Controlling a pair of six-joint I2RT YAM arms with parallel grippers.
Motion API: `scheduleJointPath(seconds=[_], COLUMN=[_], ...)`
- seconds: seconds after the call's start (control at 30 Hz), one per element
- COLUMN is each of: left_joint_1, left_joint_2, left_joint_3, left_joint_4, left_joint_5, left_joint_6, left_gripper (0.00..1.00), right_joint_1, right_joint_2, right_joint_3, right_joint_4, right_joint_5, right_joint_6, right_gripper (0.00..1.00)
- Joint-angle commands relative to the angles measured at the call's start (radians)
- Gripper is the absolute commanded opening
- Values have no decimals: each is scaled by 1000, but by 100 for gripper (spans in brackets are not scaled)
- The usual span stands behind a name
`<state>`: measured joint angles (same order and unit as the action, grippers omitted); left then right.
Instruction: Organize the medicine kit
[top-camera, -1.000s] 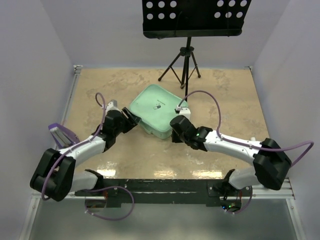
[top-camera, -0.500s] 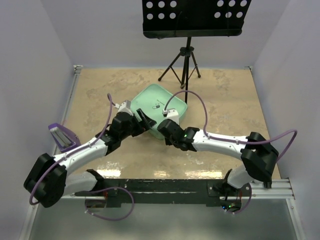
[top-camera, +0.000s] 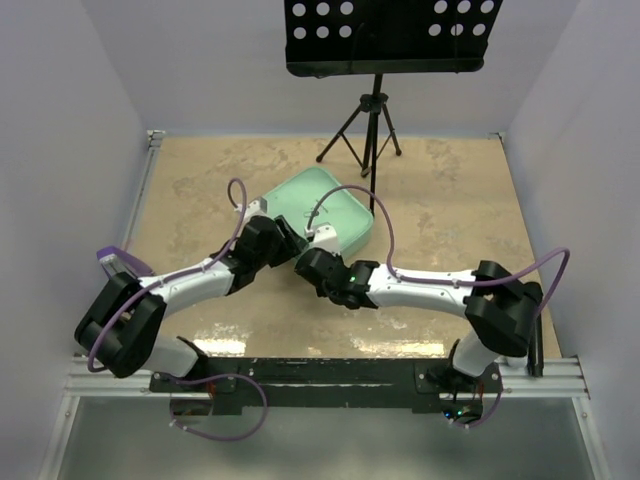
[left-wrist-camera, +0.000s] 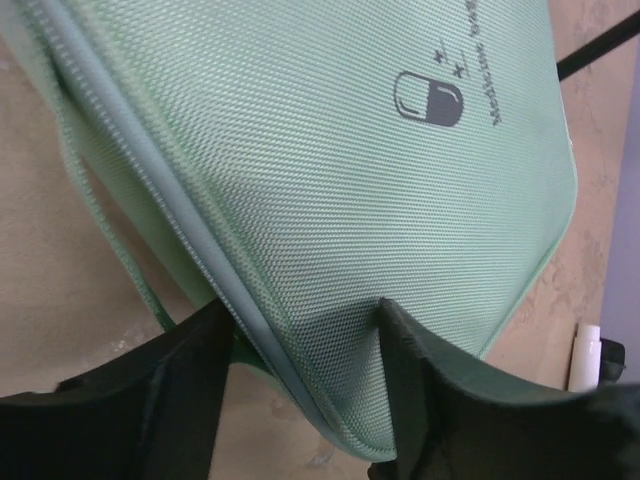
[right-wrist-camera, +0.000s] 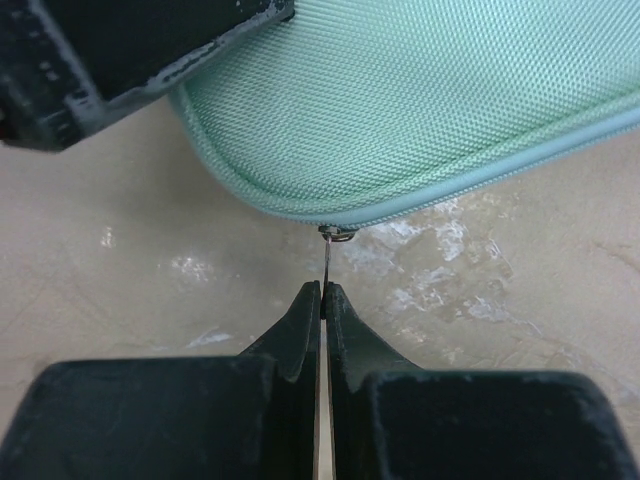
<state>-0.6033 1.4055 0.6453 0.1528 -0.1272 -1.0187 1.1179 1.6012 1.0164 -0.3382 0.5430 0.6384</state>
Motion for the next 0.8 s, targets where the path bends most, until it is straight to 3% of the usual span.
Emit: scheduleJointPath(seconds=[0.0,0.17,0.47,0.77], left_joint_1=[48,117,189,189], left_joint_2=[7,-20,-17,-28], left_joint_3=[-4,-48,-69,-49], left_joint_4=[-7,-13,-27,-67], left_joint_5=[-51,-48,-37,-55], left_joint_6=[69,111,149,189], left_gripper=[46,2,0,0], right_joint_1=[63,54,-203,-383], right_joint_2=[46,46,-158,-262], right_joint_3=[82,61,-154,-231], right_joint_4=[4,-42,19,40], right_joint_5=[5,23,-86,-94], right_joint_6=[-19,18,52,115], right_gripper=[0,0,0,0])
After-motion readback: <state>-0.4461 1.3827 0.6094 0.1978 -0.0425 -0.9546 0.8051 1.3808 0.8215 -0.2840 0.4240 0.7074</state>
